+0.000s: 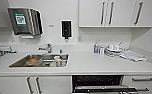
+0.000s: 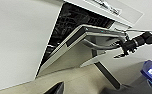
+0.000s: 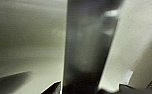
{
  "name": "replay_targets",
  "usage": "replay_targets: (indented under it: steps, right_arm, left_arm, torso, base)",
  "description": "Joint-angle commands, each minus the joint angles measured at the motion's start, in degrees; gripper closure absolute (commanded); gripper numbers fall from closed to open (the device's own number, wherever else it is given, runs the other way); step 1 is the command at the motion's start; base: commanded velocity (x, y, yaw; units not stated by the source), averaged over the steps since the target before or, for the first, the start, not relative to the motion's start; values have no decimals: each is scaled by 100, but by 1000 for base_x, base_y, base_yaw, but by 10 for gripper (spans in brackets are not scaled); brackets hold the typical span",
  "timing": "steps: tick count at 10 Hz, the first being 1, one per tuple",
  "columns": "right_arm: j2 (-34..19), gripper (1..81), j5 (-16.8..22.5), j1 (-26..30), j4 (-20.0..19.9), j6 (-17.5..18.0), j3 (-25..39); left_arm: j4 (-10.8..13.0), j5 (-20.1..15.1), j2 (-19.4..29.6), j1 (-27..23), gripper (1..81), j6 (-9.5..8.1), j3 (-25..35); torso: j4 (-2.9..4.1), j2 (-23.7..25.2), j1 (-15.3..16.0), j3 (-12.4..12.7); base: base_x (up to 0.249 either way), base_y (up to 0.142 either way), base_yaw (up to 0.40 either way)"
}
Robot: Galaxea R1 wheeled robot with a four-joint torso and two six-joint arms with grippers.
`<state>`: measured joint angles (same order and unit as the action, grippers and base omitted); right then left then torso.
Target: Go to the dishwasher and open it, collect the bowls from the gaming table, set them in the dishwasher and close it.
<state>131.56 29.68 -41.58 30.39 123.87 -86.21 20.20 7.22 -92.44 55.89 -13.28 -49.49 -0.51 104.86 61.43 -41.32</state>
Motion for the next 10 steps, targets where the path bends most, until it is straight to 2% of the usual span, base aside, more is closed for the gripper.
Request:
replay_targets:
  steps: [1, 10]
  right_arm:
    - [66, 10, 354, 312, -16, 50, -430]
    - [-4, 10, 363, 294, -16, 23, -527]
  left_arm:
    - [89, -45, 190, -443, 10, 36, 115]
    - [89, -80, 164, -443, 10, 36, 80]
  torso:
    - [0, 0, 0, 0]
    - [0, 2, -9, 4]
  base:
    - [0, 0, 0]
    - [-57, 0, 0]
